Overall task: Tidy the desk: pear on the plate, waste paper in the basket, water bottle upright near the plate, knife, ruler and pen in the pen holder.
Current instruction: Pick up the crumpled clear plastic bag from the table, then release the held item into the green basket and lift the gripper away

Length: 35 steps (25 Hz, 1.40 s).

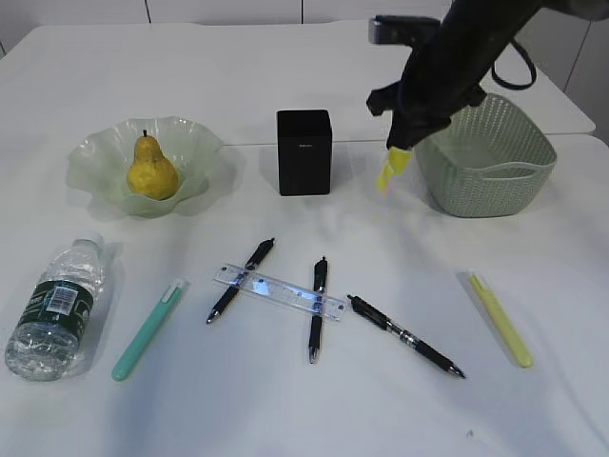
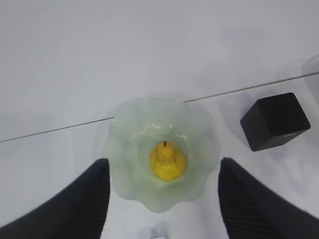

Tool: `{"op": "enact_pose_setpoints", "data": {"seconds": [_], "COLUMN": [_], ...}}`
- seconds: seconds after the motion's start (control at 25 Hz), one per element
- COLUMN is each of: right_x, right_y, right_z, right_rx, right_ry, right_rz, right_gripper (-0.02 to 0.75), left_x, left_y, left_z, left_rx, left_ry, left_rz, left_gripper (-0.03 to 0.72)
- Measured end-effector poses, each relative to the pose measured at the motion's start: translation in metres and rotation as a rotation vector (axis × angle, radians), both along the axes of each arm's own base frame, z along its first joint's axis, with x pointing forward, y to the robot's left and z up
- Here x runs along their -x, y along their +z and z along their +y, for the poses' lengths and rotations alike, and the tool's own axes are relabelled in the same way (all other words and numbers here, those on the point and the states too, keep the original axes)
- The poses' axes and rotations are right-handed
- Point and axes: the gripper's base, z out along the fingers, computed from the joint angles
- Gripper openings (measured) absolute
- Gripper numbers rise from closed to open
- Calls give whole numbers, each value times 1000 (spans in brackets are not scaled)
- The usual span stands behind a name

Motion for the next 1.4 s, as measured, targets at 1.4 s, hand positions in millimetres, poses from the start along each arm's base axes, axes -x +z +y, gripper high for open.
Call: {"op": "enact_pose_setpoints", "data": {"seconds": [1.4], "right_x": [-40], "right_y": [-18], "right_z": [-117], "right_rx": [209], "right_ry": [-422], "right_rz": [-45], "right_gripper": [91], "left_x": [0], "left_y": [0], "left_z": [0], "left_rx": [14], "left_ry": [13], "left_rz": [3], "left_gripper": [471]}}
